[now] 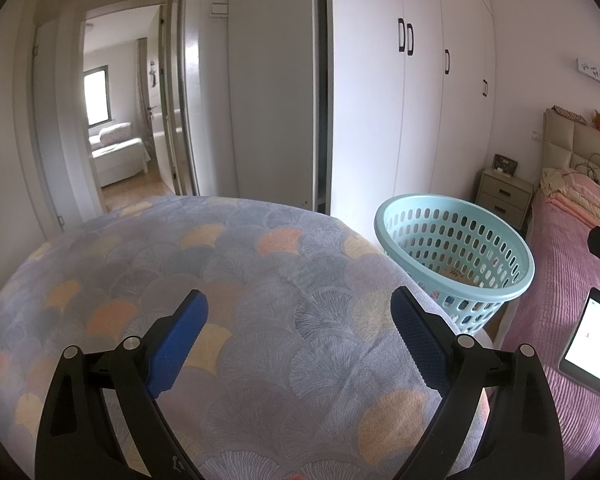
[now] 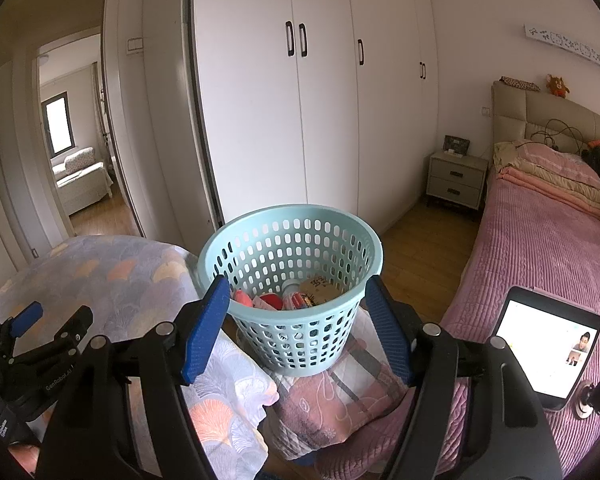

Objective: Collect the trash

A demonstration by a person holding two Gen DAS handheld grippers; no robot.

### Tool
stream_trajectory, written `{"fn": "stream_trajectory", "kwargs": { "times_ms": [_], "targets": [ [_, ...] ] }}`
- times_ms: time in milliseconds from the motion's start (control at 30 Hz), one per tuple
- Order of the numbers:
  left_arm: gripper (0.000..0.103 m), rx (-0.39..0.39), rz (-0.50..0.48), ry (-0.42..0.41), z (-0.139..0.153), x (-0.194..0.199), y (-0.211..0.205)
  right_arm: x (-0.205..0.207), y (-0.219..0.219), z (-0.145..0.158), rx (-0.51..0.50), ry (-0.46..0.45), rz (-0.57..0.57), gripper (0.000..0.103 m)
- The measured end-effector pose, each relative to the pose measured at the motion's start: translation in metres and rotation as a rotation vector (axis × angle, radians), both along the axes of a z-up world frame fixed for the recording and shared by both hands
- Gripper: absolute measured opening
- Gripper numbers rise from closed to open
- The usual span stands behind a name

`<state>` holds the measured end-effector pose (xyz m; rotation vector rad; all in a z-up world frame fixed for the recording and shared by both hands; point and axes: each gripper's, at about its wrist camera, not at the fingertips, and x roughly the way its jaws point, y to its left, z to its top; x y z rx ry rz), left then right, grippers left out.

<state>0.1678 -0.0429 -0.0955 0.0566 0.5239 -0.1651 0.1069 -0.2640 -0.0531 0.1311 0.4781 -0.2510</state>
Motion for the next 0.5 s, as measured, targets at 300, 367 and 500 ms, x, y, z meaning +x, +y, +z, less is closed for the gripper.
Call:
{"fn": "stream_trajectory", "kwargs": {
  "times_ms": [300,367,500],
  "targets": [
    [0.090,-0.005,0.016,0.001,0.000,0.001,0.003,0.000,0.003,0.016,-0.020,-0.027,0.009,0.066],
    [0.090,0.003,0.016,-0.006,0.000,-0.001,0.002,0.002,0.004,0.017,-0.022,-0.025,0.010,0.066],
    [0.090,0.008,0.013,-0.010,0.009,0.001,0.000,0.002,0.006,0.020,-0.030,-0.021,0.013,0.066]
  ]
}}
